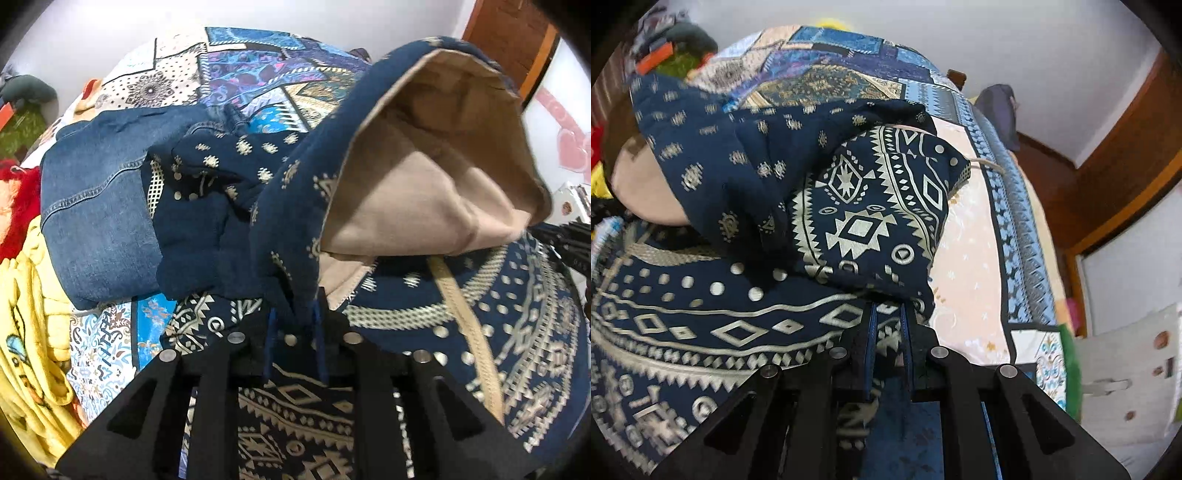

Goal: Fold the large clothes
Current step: 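Fold the hood down over the jacket body with both tools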

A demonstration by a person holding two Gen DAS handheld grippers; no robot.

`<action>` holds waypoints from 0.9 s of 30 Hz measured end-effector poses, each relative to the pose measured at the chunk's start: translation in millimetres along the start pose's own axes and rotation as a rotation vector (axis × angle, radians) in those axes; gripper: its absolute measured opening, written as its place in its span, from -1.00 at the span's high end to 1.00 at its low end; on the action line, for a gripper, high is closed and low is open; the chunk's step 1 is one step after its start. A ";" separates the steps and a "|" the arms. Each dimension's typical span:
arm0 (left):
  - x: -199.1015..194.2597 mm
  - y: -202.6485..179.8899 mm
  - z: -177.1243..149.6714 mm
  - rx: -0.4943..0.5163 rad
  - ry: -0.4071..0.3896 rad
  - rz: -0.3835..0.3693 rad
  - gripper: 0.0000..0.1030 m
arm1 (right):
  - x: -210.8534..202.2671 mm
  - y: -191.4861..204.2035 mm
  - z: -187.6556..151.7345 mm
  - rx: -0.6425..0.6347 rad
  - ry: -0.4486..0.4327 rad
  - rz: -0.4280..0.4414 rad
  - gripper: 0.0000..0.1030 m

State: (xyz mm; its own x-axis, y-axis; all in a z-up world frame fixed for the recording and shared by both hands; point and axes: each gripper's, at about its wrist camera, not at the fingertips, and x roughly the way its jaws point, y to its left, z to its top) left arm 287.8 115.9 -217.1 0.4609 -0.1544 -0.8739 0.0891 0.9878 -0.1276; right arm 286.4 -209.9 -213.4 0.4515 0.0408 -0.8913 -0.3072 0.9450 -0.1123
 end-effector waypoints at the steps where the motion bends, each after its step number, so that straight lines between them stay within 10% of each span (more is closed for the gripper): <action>1: -5.8 -2.2 0.6 0.011 0.004 -0.001 0.35 | -5.0 -2.2 1.8 0.015 -0.006 0.026 0.85; 11: -61.1 -22.3 49.7 0.079 -0.142 0.017 -0.29 | -61.9 2.9 38.2 0.068 -0.167 0.161 0.85; 19: -27.7 -53.5 100.4 0.181 -0.126 0.030 -0.28 | -62.7 12.6 48.0 0.117 -0.171 0.265 0.85; 23: -13.0 -77.2 107.7 0.265 -0.117 0.056 0.56 | -57.5 10.1 45.2 0.126 -0.149 0.266 0.85; 27: -24.5 -92.6 101.7 0.302 -0.151 0.011 0.86 | -55.4 1.8 40.8 0.147 -0.133 0.257 0.85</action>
State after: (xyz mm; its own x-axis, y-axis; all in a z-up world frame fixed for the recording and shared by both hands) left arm 358.1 26.3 -136.2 0.5868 -0.1676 -0.7922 0.3309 0.9426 0.0456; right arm 295.0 -197.2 -146.2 0.4836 0.3172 -0.8158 -0.3053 0.9346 0.1824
